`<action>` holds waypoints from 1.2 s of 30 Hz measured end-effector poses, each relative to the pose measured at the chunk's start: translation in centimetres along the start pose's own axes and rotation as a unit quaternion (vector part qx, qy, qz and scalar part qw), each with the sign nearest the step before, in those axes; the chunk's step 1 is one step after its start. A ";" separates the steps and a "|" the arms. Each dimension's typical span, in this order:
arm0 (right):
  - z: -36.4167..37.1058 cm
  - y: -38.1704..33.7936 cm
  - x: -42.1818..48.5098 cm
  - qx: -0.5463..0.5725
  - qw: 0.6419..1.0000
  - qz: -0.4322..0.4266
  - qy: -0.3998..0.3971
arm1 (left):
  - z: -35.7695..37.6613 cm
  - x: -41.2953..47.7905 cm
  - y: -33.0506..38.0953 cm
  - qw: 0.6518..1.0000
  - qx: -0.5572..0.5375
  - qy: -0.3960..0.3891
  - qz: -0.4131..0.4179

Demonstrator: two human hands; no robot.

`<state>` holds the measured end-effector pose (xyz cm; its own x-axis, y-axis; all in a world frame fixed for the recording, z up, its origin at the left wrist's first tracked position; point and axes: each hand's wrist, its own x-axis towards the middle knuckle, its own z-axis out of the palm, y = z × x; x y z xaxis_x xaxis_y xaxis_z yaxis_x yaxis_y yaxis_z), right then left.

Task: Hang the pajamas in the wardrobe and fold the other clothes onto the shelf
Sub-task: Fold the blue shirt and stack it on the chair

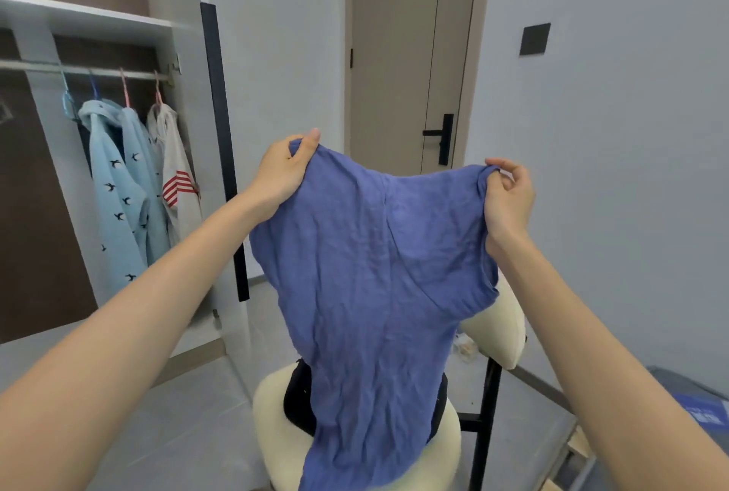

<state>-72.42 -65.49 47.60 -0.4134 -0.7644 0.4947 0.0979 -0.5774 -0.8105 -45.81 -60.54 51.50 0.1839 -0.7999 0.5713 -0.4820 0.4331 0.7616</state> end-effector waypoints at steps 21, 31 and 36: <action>-2.7 3.8 1.6 -0.149 0.986 0.044 -0.055 | 3.6 -1.9 -4.6 0.992 0.027 -0.085 -0.084; 0.8 22.8 -0.7 -0.269 0.944 0.128 -0.141 | 7.9 -1.5 -24.6 0.958 0.164 -0.114 -0.203; 2.5 28.8 -0.5 -0.303 0.933 0.141 -0.134 | 9.9 0.0 -31.9 0.943 0.219 -0.101 -0.231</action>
<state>-67.11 -82.49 24.76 -0.1995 -0.9527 0.2292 -0.3946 -0.1360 -0.9087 -38.92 -78.50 24.18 0.3153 -0.9430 0.1062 -0.7061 -0.1583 0.6902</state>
